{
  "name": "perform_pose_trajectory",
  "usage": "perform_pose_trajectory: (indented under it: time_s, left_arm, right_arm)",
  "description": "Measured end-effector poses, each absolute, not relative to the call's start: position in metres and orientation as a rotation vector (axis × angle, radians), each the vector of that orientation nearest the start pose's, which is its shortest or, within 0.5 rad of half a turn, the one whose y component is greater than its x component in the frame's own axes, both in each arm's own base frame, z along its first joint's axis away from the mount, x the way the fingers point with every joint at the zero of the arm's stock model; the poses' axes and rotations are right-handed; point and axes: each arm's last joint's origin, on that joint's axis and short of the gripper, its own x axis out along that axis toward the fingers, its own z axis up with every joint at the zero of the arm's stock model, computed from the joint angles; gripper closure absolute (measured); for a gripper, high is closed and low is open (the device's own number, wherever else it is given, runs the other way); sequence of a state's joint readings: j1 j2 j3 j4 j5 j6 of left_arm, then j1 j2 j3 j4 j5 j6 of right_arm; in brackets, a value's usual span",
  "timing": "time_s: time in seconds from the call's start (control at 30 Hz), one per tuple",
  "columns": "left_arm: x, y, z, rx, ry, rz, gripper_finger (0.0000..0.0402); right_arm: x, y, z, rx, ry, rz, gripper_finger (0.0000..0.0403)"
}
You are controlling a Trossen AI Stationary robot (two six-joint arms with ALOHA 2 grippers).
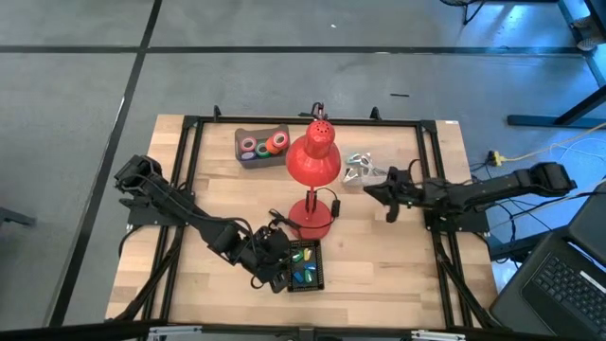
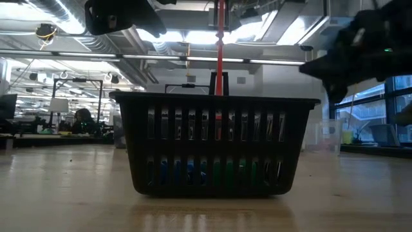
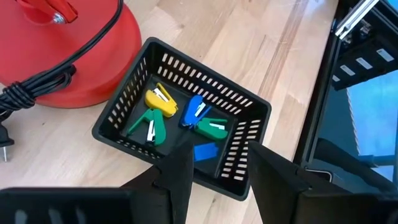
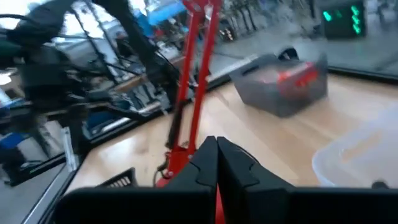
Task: Pick and place Stapler, Stapler remover, tape
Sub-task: Return to Home Position
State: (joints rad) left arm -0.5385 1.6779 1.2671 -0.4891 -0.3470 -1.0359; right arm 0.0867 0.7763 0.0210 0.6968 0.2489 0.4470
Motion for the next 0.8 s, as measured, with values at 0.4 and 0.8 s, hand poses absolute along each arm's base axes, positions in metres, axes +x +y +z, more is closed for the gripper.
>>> perform_pose_trajectory:
  time_s: [0.4, 0.8]
  left_arm:
    - [0.31, -0.174, 0.249, -0.59, 0.807, 0.247, 0.026]
    - [0.311, -0.174, 0.249, -0.59, 0.806, 0.246, 0.026]
  right_arm:
    - [0.114, 0.004, 0.163, 0.271, 0.03, -0.146, 0.0402]
    - [0.1, 0.004, 0.167, 0.064, -0.016, -0.086, 0.0401]
